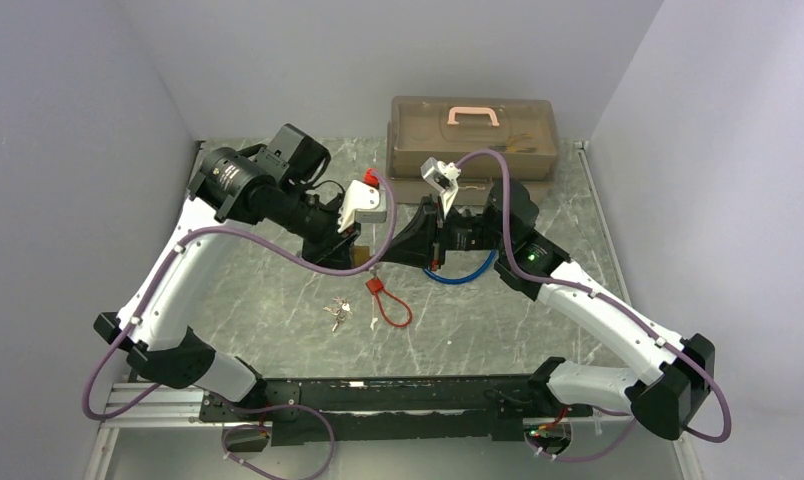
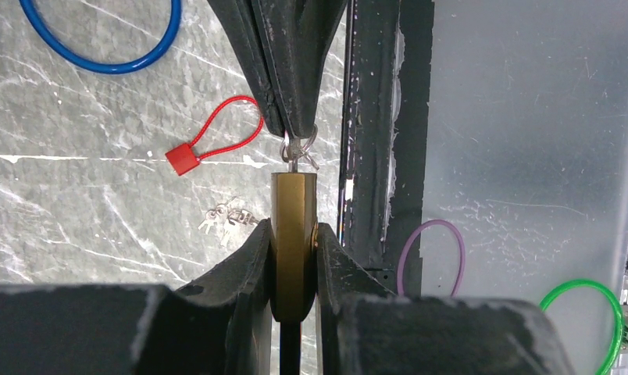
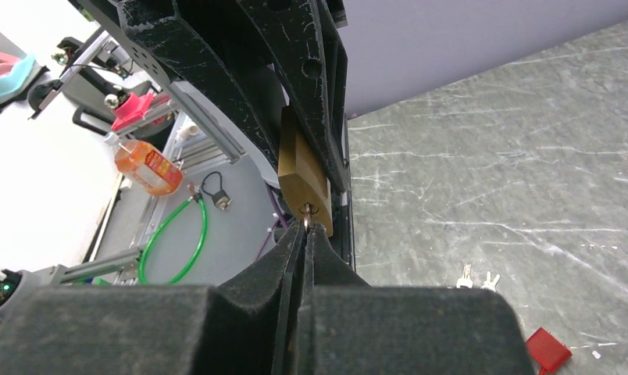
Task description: Unlock with the key
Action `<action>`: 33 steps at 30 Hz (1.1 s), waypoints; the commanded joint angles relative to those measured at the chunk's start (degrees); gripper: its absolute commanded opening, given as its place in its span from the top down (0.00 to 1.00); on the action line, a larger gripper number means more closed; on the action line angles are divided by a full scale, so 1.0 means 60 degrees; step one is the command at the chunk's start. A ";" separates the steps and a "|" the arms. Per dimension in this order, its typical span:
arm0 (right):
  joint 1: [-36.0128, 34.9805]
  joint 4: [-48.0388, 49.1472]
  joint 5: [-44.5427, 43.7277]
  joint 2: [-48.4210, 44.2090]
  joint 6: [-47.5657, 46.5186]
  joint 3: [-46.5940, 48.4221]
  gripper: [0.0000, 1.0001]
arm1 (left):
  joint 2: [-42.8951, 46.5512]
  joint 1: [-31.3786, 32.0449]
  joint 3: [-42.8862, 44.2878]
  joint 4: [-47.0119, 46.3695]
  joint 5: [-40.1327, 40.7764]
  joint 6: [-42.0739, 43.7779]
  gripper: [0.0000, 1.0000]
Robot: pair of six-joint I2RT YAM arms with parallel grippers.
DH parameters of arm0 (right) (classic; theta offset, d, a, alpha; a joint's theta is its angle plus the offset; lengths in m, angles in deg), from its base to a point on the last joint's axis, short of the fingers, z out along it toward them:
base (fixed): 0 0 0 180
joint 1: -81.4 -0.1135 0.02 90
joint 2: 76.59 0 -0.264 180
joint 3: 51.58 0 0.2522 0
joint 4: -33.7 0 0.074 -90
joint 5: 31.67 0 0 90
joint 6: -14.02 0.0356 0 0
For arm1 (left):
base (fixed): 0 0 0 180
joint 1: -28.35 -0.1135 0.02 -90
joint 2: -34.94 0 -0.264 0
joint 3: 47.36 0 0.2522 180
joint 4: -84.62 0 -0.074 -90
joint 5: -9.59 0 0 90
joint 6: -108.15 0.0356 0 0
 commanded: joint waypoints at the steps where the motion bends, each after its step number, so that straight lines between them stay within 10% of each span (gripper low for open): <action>1: -0.0101 0.0613 0.0251 -0.0057 0.0260 0.0190 1.00 | 0.0168 0.0045 0.0307 -0.1163 -0.0651 0.0223 1.00; 18: -0.0038 0.1497 -0.1316 0.0091 0.3333 -0.0625 1.00 | 0.1219 0.2063 -0.0927 -0.3202 0.3859 0.1860 1.00; 28: 0.0238 0.0952 -0.1233 -0.0142 0.3134 -0.0548 1.00 | 0.1621 0.2296 -0.1363 -0.3678 0.4126 0.1987 1.00; 33: 0.0538 -0.1743 -0.1814 -0.0832 -0.0049 0.0870 0.67 | 0.1073 0.2133 -0.1140 -0.2598 0.2678 0.1170 1.00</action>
